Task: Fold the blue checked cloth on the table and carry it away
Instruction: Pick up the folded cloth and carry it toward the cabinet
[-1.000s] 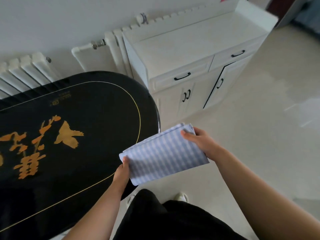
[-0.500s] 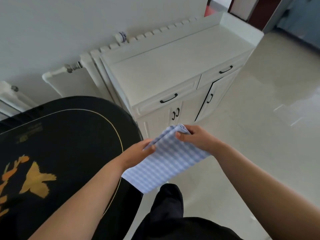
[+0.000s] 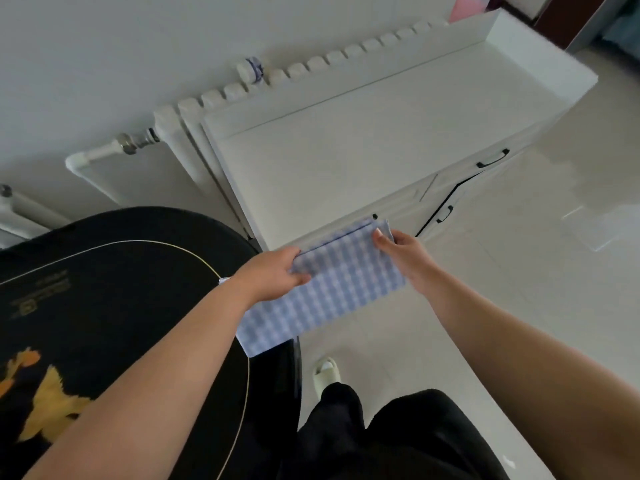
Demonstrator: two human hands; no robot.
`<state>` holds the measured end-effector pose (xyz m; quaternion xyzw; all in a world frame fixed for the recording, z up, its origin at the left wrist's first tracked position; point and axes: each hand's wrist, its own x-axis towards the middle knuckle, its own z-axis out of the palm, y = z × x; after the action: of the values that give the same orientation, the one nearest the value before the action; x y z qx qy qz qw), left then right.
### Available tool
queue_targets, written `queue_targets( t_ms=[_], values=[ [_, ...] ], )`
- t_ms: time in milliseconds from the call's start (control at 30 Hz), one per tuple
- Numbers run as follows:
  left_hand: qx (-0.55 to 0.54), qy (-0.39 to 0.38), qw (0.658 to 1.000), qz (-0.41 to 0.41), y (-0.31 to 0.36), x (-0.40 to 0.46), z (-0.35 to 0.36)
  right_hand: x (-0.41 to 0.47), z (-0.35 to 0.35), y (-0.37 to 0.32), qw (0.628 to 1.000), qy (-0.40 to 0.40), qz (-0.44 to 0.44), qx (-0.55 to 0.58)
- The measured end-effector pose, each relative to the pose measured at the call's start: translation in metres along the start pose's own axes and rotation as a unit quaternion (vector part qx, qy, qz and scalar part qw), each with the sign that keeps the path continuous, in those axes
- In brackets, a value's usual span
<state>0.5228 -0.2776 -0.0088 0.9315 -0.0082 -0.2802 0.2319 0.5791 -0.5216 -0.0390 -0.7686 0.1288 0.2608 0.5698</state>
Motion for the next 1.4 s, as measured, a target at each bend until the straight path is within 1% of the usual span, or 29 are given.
queue_targets(
  t_ms=[33, 67, 100, 133, 167, 200, 233, 300, 400, 500, 700, 767, 833, 933, 1000, 1067, 1167, 1233, 1300, 1400],
  values=[
    [0.034, 0.021, 0.999, -0.013, 0.000, 0.002, -0.005, 0.015, 0.005, -0.004, 1.000, -0.005, 0.013, 0.010],
    [0.063, 0.039, 0.997, -0.026, -0.002, 0.004, -0.010, 0.030, 0.009, -0.007, 0.998, -0.019, 0.041, 0.052],
    [0.084, 0.056, 0.994, -0.037, -0.003, 0.005, -0.013, 0.043, 0.011, -0.010, 0.988, -0.035, 0.078, 0.130],
    [0.095, 0.071, 0.992, -0.045, -0.005, 0.006, -0.016, 0.056, 0.013, -0.013, 0.968, -0.046, 0.112, 0.221],
    [0.100, 0.085, 0.990, -0.050, -0.005, 0.007, -0.019, 0.066, 0.013, -0.015, 0.943, -0.037, 0.143, 0.298],
    [0.101, 0.096, 0.989, -0.056, -0.006, 0.007, -0.021, 0.075, 0.013, -0.016, 0.922, -0.018, 0.175, 0.345],
    [0.098, 0.105, 0.988, -0.061, -0.007, 0.007, -0.022, 0.084, 0.012, -0.015, 0.906, 0.004, 0.206, 0.369],
    [0.088, 0.115, 0.987, -0.076, -0.008, 0.005, -0.023, 0.097, 0.014, -0.016, 0.888, 0.026, 0.249, 0.385],
    [0.074, 0.135, 0.983, -0.102, -0.006, -0.001, -0.023, 0.111, 0.018, -0.022, 0.882, 0.035, 0.273, 0.383],
    [0.059, 0.166, 0.977, -0.117, -0.007, -0.008, -0.024, 0.124, 0.023, -0.025, 0.875, 0.049, 0.276, 0.395],
    [0.058, 0.231, 0.963, -0.127, 0.009, -0.018, -0.039, 0.139, 0.030, -0.007, 0.859, 0.031, 0.271, 0.433],
    [0.067, 0.257, 0.957, -0.119, 0.017, -0.019, -0.043, 0.138, 0.027, 0.007, 0.855, 0.018, 0.268, 0.445],
    [0.077, 0.283, 0.950, -0.103, 0.026, -0.017, -0.050, 0.132, 0.023, 0.019, 0.858, 0.016, 0.263, 0.442],
    [0.078, 0.324, 0.940, -0.067, 0.044, -0.012, -0.058, 0.112, 0.018, 0.035, 0.867, 0.038, 0.272, 0.417],
    [0.077, 0.343, 0.935, -0.041, 0.058, -0.002, -0.059, 0.096, 0.012, 0.048, 0.864, 0.050, 0.280, 0.415],
    [0.074, 0.341, 0.937, -0.020, 0.075, 0.013, -0.054, 0.083, 0.004, 0.062, 0.858, 0.057, 0.288, 0.422],
    [0.073, 0.302, 0.951, 0.010, 0.096, 0.044, -0.029, 0.069, -0.007, 0.078, 0.847, 0.060, 0.303, 0.432],
    [0.074, 0.250, 0.965, 0.021, 0.101, 0.070, -0.003, 0.063, -0.014, 0.084, 0.842, 0.051, 0.305, 0.442],
    [0.064, 0.189, 0.980, 0.013, 0.103, 0.096, 0.022, 0.060, -0.019, 0.088, 0.840, 0.034, 0.305, 0.448],
    [0.009, 0.093, 0.996, -0.002, 0.100, 0.131, 0.040, 0.061, -0.025, 0.091, 0.837, 0.016, 0.316, 0.447]
  ],
)
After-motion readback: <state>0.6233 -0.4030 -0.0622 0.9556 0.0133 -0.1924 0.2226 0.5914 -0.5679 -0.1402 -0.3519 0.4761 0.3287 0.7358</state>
